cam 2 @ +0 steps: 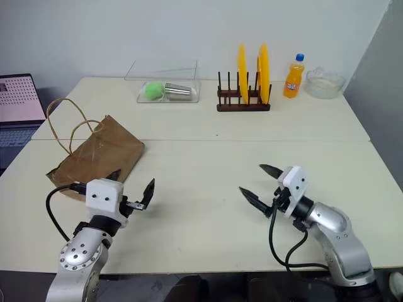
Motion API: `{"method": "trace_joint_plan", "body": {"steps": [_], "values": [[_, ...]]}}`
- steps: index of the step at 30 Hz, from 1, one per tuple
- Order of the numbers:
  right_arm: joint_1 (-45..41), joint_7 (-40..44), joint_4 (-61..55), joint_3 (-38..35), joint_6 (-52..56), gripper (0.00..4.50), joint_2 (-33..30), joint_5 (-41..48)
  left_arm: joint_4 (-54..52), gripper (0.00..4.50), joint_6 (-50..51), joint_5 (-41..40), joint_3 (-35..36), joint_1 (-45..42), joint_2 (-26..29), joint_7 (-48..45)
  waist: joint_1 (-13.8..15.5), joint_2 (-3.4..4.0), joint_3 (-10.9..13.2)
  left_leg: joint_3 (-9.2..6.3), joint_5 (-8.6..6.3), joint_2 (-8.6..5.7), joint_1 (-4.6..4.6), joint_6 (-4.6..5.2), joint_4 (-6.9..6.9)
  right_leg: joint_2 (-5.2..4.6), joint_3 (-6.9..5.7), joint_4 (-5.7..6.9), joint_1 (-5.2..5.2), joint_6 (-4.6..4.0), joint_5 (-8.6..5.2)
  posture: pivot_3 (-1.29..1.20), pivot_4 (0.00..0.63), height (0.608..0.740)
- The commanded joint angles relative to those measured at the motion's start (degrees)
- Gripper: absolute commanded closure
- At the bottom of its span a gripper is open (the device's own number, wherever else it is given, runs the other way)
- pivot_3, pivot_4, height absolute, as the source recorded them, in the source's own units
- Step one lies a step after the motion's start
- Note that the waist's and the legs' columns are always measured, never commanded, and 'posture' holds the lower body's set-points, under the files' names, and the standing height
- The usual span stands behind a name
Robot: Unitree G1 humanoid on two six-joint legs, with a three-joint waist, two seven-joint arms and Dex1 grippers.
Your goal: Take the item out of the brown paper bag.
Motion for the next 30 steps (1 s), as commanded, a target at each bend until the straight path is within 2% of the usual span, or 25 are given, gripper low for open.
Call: {"method": "trace_joint_plan", "body": {"steps": [1, 5, 12, 15, 17, 19, 22, 24, 27, 30], "values": [[-6.6, 6.5, -4.8, 0.2, 5.9, 0.00, -4.0, 7.4, -3.5, 0.02, 2.4, -1.0, 2.1, -1.8, 0.8, 0.5, 0.0, -0.01, 0.0, 0.00, 0.00, 0.00, 0.00, 0.00, 0.02, 0.00, -0.01, 0.01, 0.00, 0.01, 0.00, 0.00, 0.150, 0.740], [-16.4, 12.5, -2.4, -0.2, 10.6, 0.00, -8.1, 12.6, -7.3, 0.02, 7.0, -0.9, 2.1, -2.5, -0.1, 1.8, 0.0, -0.04, 0.0, -0.03, 0.00, -0.01, 0.01, 0.01, 0.03, 0.01, -0.05, -0.02, 0.04, 0.04, 0.03, 0.00, 0.150, 0.740], [-24.8, 17.4, 5.7, 1.4, 9.9, 0.00, -7.1, 12.2, -20.0, 0.02, 19.6, -1.5, 6.5, -1.7, -0.2, 4.8, 0.0, -0.12, 0.1, -0.03, -0.01, -0.01, -0.11, 0.02, 0.01, 0.00, -0.02, -0.09, -0.02, 0.03, 0.03, 0.00, 0.150, 0.740], [-26.7, 19.0, 9.3, 2.2, 8.9, 0.00, -5.9, 11.3, -24.9, 0.02, 25.0, -4.5, 13.2, -1.5, 1.5, 3.1, 0.0, -0.12, 0.1, -0.03, -0.01, -0.01, -0.11, 0.02, 0.01, -0.01, -0.03, -0.08, -0.03, 0.02, 0.04, 0.00, 0.150, 0.740], [-28.1, 20.0, 11.1, 2.7, 8.5, 0.00, -4.8, 11.0, -26.0, 0.02, 27.2, -8.9, 20.3, -1.4, 3.5, -0.3, -0.1, -0.12, 0.1, -0.05, 0.00, -0.01, -0.09, 0.01, 0.01, 0.00, -0.04, -0.05, -0.03, 0.02, 0.04, 0.00, 0.150, 0.740], [-29.5, 21.4, 12.7, 3.5, 7.6, 0.00, -3.7, 10.1, -24.2, 0.02, 29.4, -14.5, 29.0, -0.5, 7.0, -5.6, -0.1, -0.12, 0.1, -0.05, 0.00, 0.00, -0.05, 0.01, 0.02, 0.00, -0.05, -0.01, -0.03, 0.01, 0.04, 0.00, 0.150, 0.740], [-31.0, 22.4, 14.2, 4.3, 6.7, 0.00, -2.4, 9.2, -17.9, 0.02, 32.7, -20.7, 37.7, 1.1, 12.3, -11.9, -0.2, -0.10, 0.1, -0.05, 0.00, 0.03, 0.00, 0.00, 0.01, 0.03, -0.06, 0.00, -0.03, -0.05, 0.04, 0.00, 0.150, 0.740], [-31.9, 23.0, 14.5, 4.5, 6.5, 0.00, -1.8, 9.0, -13.2, 0.02, 34.9, -23.9, 39.5, 2.0, 16.3, -16.1, -0.2, -0.09, 0.1, -0.05, 0.00, 0.03, 0.01, 0.00, 0.01, 0.03, -0.06, -0.02, -0.02, -0.07, 0.03, 0.00, 0.150, 0.740], [-32.8, 23.9, 13.8, 5.1, 6.3, 0.00, -1.5, 8.3, -7.8, 0.02, 34.3, -24.6, 38.3, 1.2, 21.6, -18.6, 0.0, -0.09, 0.1, -0.08, 0.00, 0.01, -0.01, 0.00, 0.01, 0.02, -0.07, -0.06, -0.03, -0.08, 0.02, 0.00, 0.150, 0.740], [-33.9, 24.7, 11.5, 5.7, 7.2, 0.00, -2.3, 8.4, 0.8, 0.02, 34.6, -24.8, 34.8, -5.0, 27.6, -19.7, 0.3, -0.14, 0.1, -0.11, 0.00, -0.02, -0.04, 0.00, 0.02, -0.04, -0.09, -0.11, -0.02, -0.08, 0.03, 0.00, 0.150, 0.740]]}}
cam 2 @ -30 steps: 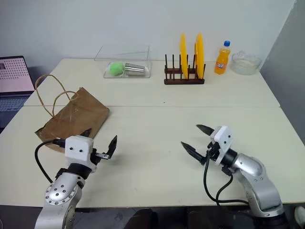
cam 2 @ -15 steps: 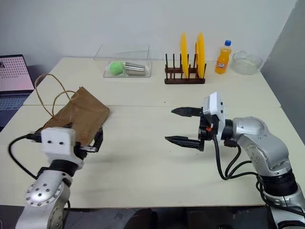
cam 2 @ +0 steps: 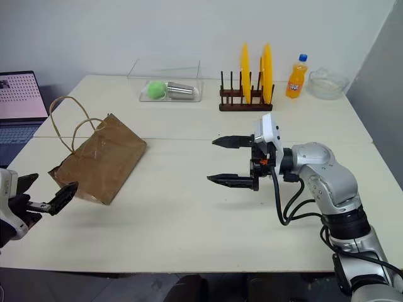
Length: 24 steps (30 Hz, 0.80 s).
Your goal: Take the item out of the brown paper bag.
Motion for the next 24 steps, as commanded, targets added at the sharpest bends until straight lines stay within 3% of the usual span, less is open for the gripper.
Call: {"method": "trace_joint_plan", "body": {"steps": [1, 11, 21, 24], "values": [[-2.0, 1.4, -4.0, -0.3, -0.2, 0.00, -1.0, 0.0, 7.4, 0.02, -0.9, -0.5, -3.0, -6.2, 6.1, -1.8, 0.2, 0.00, 0.0, -0.02, 0.00, 0.00, -0.02, 0.00, 0.00, 0.00, -0.02, 0.02, -0.01, 0.00, 0.00, 0.00, 0.150, 0.740], [-2.6, 0.7, -7.6, 0.4, 2.5, 0.00, -3.0, -0.1, 22.3, 0.02, -3.4, 1.5, -13.1, -16.7, 15.6, -5.1, -0.4, 0.03, 0.0, 0.03, -0.04, 0.00, -0.11, -0.07, -0.12, -0.09, -0.02, 0.01, -0.21, -0.28, 0.15, 0.00, 0.150, 0.740], [-2.9, 0.8, -9.0, 0.6, 4.4, 0.00, -4.1, 0.1, 31.5, 0.02, -4.8, 4.4, -22.2, -24.1, 17.2, -5.8, -0.3, 0.03, 0.0, 0.02, -0.03, -0.02, -0.84, -0.09, -0.03, -0.15, -0.07, 0.07, -0.89, -0.30, 0.19, 0.00, 0.150, 0.740], [-2.9, 0.6, -9.3, 0.6, 4.7, 0.00, -4.1, 0.2, 31.9, 0.61, -5.7, 4.9, -23.8, -25.4, 16.5, -5.8, -0.3, 0.03, 0.0, 0.01, -0.03, -0.02, -0.85, -0.09, -0.05, -0.16, -0.09, 0.08, -0.90, -0.31, 0.19, 0.00, 0.150, 0.740]]}}
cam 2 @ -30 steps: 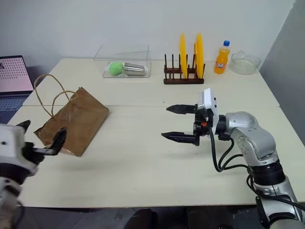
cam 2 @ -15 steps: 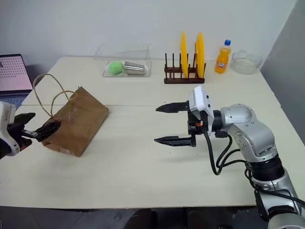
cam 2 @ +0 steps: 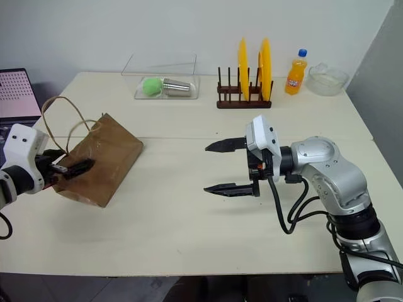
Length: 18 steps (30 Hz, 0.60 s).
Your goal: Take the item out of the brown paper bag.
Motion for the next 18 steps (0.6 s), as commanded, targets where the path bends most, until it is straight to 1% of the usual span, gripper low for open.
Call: {"method": "trace_joint_plan", "body": {"steps": [1, 6, 9, 10, 12, 13, 18], "values": [[-1.1, 0.0, -2.2, -0.8, 0.3, 0.00, -0.3, 0.4, 0.1, 0.94, -1.9, 1.0, -0.8, -2.1, 0.7, -0.1, 0.0, 0.00, 0.0, 0.00, 0.00, 0.00, 0.00, 0.00, 0.00, 0.00, 0.00, 0.00, 0.00, 0.00, 0.00, 0.00, 0.150, 0.740], [-0.9, -0.3, -2.6, -1.2, 0.8, 0.00, -0.6, 0.5, 2.5, 2.53, -3.4, 2.4, -1.8, -4.2, 0.8, 0.4, 0.0, 0.00, 0.0, 0.00, 0.00, 0.00, 0.00, 0.01, 0.01, 0.00, 0.00, 0.01, 0.01, 0.00, 0.00, 0.00, 0.150, 0.740], [-0.6, -0.6, -3.0, -1.4, 1.1, 0.00, -0.7, 0.7, 4.6, 3.39, -4.4, 3.6, -2.8, -5.6, 1.0, 0.5, 0.0, 0.00, 0.0, 0.00, 0.00, -0.01, 0.01, 0.01, 0.02, 0.00, -0.02, 0.04, 0.01, 0.00, 0.00, 0.00, 0.150, 0.740], [-0.5, -0.8, -3.1, -1.4, 1.2, 0.00, -0.8, 0.8, 5.2, 3.78, -4.9, 3.9, -3.2, -5.9, 1.1, 0.3, 0.0, 0.00, 0.0, 0.00, 0.00, -0.01, 0.01, 0.01, 0.03, 0.00, -0.03, 0.04, 0.01, 0.00, 0.00, 0.00, 0.150, 0.740], [-0.2, -1.1, -3.5, -1.7, 1.6, 0.00, -0.9, 0.9, 6.3, 4.41, -5.8, 4.6, -3.9, -6.3, 1.2, -0.2, 0.0, 0.00, 0.0, 0.00, 0.00, -0.01, 0.01, 0.01, 0.04, 0.00, -0.02, 0.05, 0.01, 0.00, 0.00, 0.00, 0.150, 0.740], [-0.1, -1.2, -3.7, -1.7, 1.7, 0.00, -0.9, 1.0, 6.6, 4.48, -6.1, 4.9, -4.1, -6.5, 1.2, -0.4, 0.0, 0.00, 0.0, 0.00, 0.01, -0.01, 0.01, 0.01, 0.04, 0.00, -0.02, 0.05, 0.01, 0.00, 0.00, 0.00, 0.150, 0.740], [0.6, -1.9, -4.5, -2.4, 2.4, 0.00, -1.5, 1.5, 8.7, 4.48, -7.4, 5.1, -4.2, -8.1, 1.4, -1.4, 0.0, 0.00, 0.0, 0.00, 0.01, -0.02, 0.01, 0.01, 0.04, 0.00, -0.03, 0.06, 0.00, 0.00, 0.00, 0.00, 0.150, 0.740]]}}
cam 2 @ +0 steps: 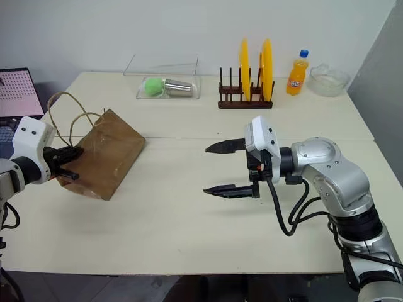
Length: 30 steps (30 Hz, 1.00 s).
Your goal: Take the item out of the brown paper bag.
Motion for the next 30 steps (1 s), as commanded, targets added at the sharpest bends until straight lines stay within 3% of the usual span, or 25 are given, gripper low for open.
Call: {"method": "trace_joint_plan", "body": {"steps": [1, 8, 18, 25, 30], "values": [[0.4, -0.5, -2.4, -2.2, 0.3, 0.00, -0.8, 1.1, 0.5, 4.48, -1.5, 0.6, 0.9, -1.5, 1.3, -0.7, 0.0, 0.00, 0.0, 0.00, 0.00, 0.00, 0.00, 0.00, 0.00, 0.00, 0.00, 0.00, 0.00, 0.00, 0.00, 0.00, 0.150, 0.740], [0.9, -0.8, -2.9, -2.5, 0.4, 0.00, -0.9, 0.7, 1.0, 4.48, -2.6, -0.6, 1.1, -4.3, 1.5, -2.4, 0.0, 0.00, 0.0, 0.00, 0.00, 0.00, -0.01, 0.00, 0.02, 0.00, -0.01, 0.02, 0.00, 0.00, 0.00, 0.00, 0.150, 0.740], [4.7, -3.8, -6.4, -4.5, 1.9, 0.00, -3.4, 1.0, 6.7, 4.48, -13.3, -0.7, -7.8, -18.6, 1.3, -19.8, 0.1, -0.03, 0.0, 0.00, 0.12, -0.04, -0.15, -0.20, 0.09, 0.00, -0.04, -0.01, -0.02, 0.02, 0.01, 0.00, 0.150, 0.740], [11.8, -9.1, -11.7, -8.5, 4.5, 0.00, -6.5, 0.8, 19.3, 4.48, -27.4, 5.5, -19.7, -31.7, -7.3, -29.6, 0.3, -0.04, 0.0, 0.05, 0.12, -0.09, -0.17, -0.19, 0.13, 0.00, -0.03, 0.02, -0.03, 0.03, 0.01, 0.00, 0.150, 0.740], [20.9, -17.8, -19.3, -13.5, 8.7, 0.00, -7.1, 1.1, 36.2, 4.48, -43.6, 12.4, -26.0, -41.2, -17.0, -32.2, 0.3, -0.07, 0.0, 0.05, 0.10, -0.11, -0.25, -0.12, 0.27, 0.01, -0.03, 0.08, -0.04, 0.05, 0.02, 0.00, 0.150, 0.740]]}}
